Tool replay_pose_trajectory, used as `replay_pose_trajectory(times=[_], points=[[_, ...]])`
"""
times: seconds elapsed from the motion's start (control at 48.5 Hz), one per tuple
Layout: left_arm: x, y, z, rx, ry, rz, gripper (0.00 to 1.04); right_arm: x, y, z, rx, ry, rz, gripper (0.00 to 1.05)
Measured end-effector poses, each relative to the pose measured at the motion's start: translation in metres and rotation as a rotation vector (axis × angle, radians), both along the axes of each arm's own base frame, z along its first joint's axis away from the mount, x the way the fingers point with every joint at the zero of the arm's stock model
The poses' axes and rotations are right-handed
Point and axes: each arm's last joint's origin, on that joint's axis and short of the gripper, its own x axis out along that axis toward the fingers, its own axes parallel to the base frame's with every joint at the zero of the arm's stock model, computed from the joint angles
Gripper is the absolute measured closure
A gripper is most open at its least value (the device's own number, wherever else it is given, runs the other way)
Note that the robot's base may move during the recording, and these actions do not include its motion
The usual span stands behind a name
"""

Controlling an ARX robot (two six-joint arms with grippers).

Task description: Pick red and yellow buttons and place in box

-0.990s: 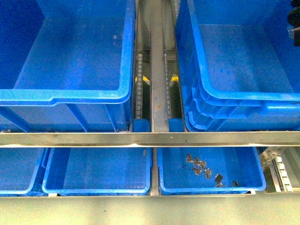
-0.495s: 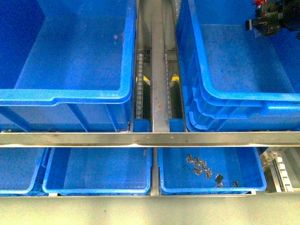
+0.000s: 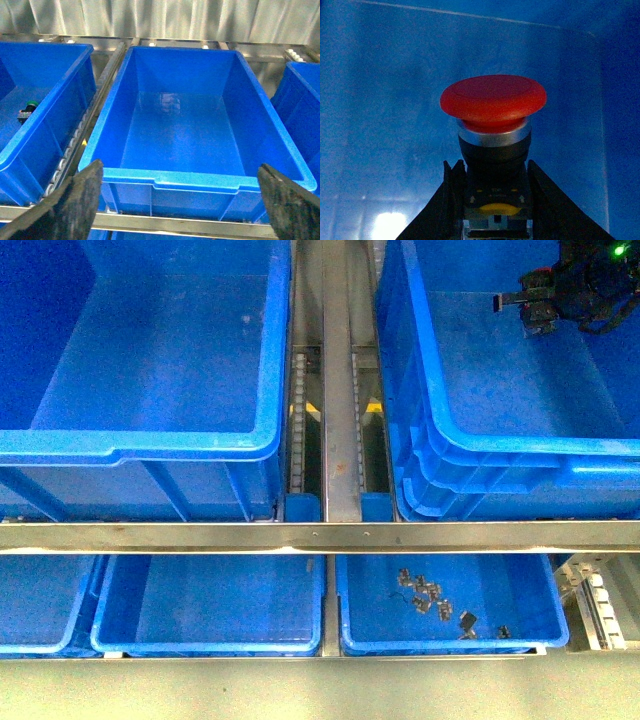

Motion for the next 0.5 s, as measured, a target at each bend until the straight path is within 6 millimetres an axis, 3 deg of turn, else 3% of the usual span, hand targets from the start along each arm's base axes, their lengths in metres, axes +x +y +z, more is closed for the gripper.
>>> replay_pose_trajectory(times=[0.062, 0.371, 0.495], points=[[0.0, 0.0, 0.0, 0.002, 0.0, 0.0, 0.06, 0.006, 0.001, -0.002, -0.005, 0.005, -0.004, 0.79], [0.0, 0.0, 0.0, 0.002, 0.0, 0.0, 0.08, 0.025, 0.012, -0.02, -0.027, 0.054, -0.004, 0.79], [0.0, 0.0, 0.0, 0.002, 0.0, 0.0, 0.08, 0.028, 0.014, -0.026, -0.038, 0.085, 0.008, 0.57]])
